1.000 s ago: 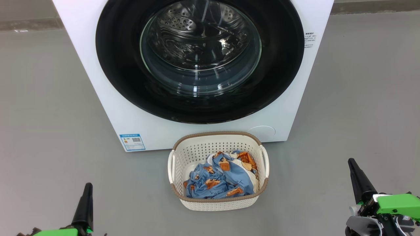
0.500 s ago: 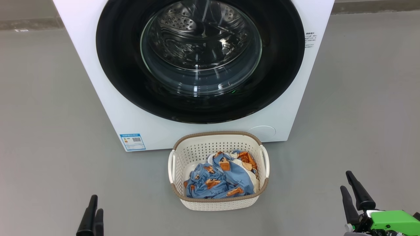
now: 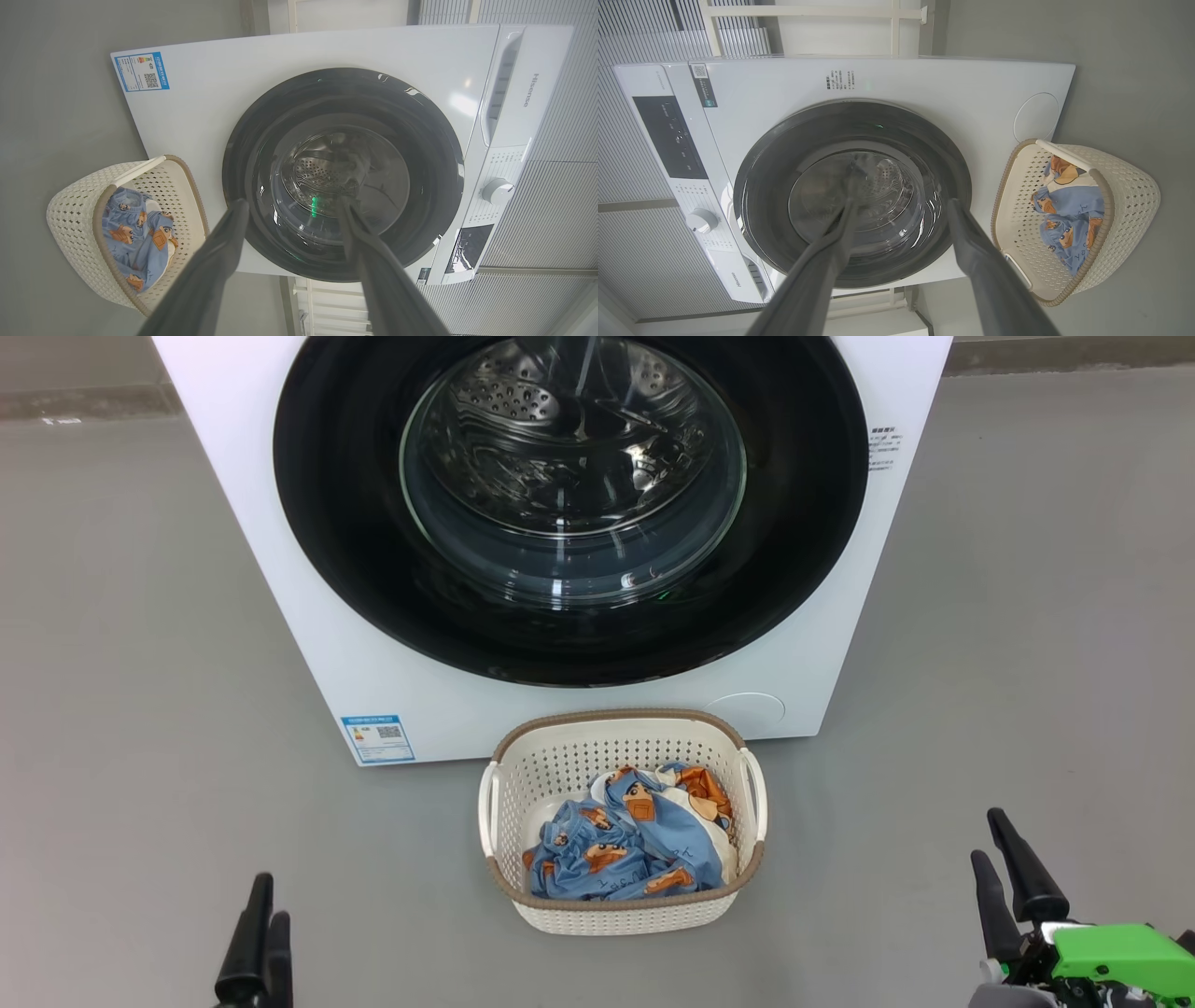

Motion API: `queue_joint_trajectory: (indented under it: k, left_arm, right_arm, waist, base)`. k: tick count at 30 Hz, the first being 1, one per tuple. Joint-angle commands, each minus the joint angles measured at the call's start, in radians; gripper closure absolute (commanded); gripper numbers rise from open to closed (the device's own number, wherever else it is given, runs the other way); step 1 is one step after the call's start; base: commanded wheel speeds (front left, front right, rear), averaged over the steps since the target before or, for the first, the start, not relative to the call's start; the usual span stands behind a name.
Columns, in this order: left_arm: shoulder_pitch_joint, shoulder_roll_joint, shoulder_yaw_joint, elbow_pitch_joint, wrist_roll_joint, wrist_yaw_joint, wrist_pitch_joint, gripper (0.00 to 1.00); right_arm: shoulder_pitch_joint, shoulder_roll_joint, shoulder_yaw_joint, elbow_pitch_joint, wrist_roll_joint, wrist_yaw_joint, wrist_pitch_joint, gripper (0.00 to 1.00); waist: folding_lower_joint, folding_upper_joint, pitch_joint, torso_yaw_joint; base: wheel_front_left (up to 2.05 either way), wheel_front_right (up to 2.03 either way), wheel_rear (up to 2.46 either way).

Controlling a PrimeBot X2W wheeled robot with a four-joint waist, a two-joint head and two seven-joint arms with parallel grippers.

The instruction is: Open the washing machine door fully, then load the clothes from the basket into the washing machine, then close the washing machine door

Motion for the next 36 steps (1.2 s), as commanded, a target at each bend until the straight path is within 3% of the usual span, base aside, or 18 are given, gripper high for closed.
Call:
queue_joint_trajectory:
  k: [1,16,36]
  left_arm:
    - [-0.046,0.016,0.002,-0.033,0.015,-0.002,-0.008,0.00]
    - [-0.070,0.035,-0.035,-0.045,0.081,-0.003,-0.056,0.00]
    - [-0.101,0.060,-0.085,-0.041,0.238,-0.004,-0.128,0.00]
  right_arm:
    - [-0.056,-0.013,0.006,-0.033,-0.006,0.001,-0.010,0.00]
    - [-0.082,-0.034,0.045,-0.063,-0.051,0.002,-0.058,0.00]
    - [-0.118,-0.090,0.138,-0.086,-0.240,0.003,-0.128,0.00]
  waist:
    - [-0.0001,-0.0001,0.000,0.000]
    - [-0.0001,-0.0001,-0.003,0.000]
    - [-0.0001,-0.0001,-0.013,0.004]
  base:
    - [0.00,0.00,0.00]
    - [0.00,0.00,0.00]
    - [0.00,0.00,0.00]
